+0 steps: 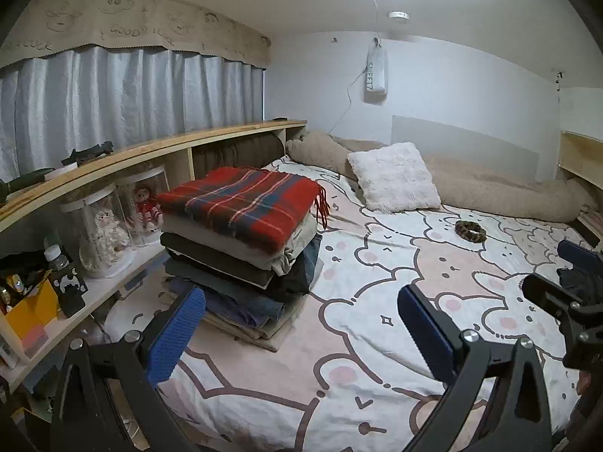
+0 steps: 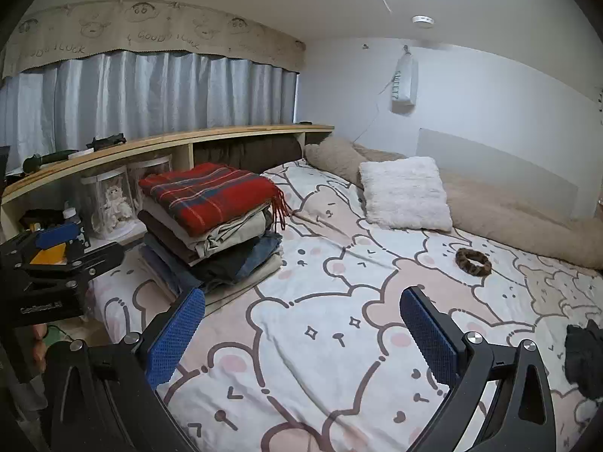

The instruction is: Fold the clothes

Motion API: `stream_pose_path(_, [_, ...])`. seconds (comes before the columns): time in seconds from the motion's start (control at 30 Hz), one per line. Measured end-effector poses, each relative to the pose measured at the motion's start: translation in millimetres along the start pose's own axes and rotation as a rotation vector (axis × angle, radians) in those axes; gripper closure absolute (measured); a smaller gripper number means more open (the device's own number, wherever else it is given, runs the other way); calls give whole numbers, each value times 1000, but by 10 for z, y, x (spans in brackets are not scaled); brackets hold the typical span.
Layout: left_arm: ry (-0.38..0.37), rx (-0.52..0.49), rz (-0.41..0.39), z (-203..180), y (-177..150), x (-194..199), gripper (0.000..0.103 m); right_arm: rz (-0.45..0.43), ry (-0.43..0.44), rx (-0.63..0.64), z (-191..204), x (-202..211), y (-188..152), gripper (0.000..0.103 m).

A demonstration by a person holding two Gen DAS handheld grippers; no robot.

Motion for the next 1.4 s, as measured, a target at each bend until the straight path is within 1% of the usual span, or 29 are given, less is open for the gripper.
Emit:
stream_pose_path(0.2, [-6, -15, -6, -17, -37, 80, 0, -8, -12, -15, -31, 104, -9, 0])
stream_pose_path(0.37, [-11, -27, -17, -58, -47, 119, 0, -11, -34, -1, -17, 174, -17, 0])
stream_pose_path(0.5, [-12, -44, -19, -86, -46, 142, 0, -9, -32, -15, -30, 192, -21, 0])
stream_pose_path(0.87, [-19, -34, -7, -78, -64, 148, 0, 3, -45, -15, -30, 215, -38, 0])
stream_pose_path(1.4, [-12, -30, -2, -81, -79, 124, 0, 26, -39, -3, -20, 182, -95, 0])
Point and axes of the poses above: each gripper's, at about its wrist camera, not at the fingertips, and x roughly against the way its jaws point, z to its left, y to its top, the point moved 5 cm from there along -x, roughly the way its jaws point, and after that the axes turned 4 degrees about z, right-handed, at the moved point
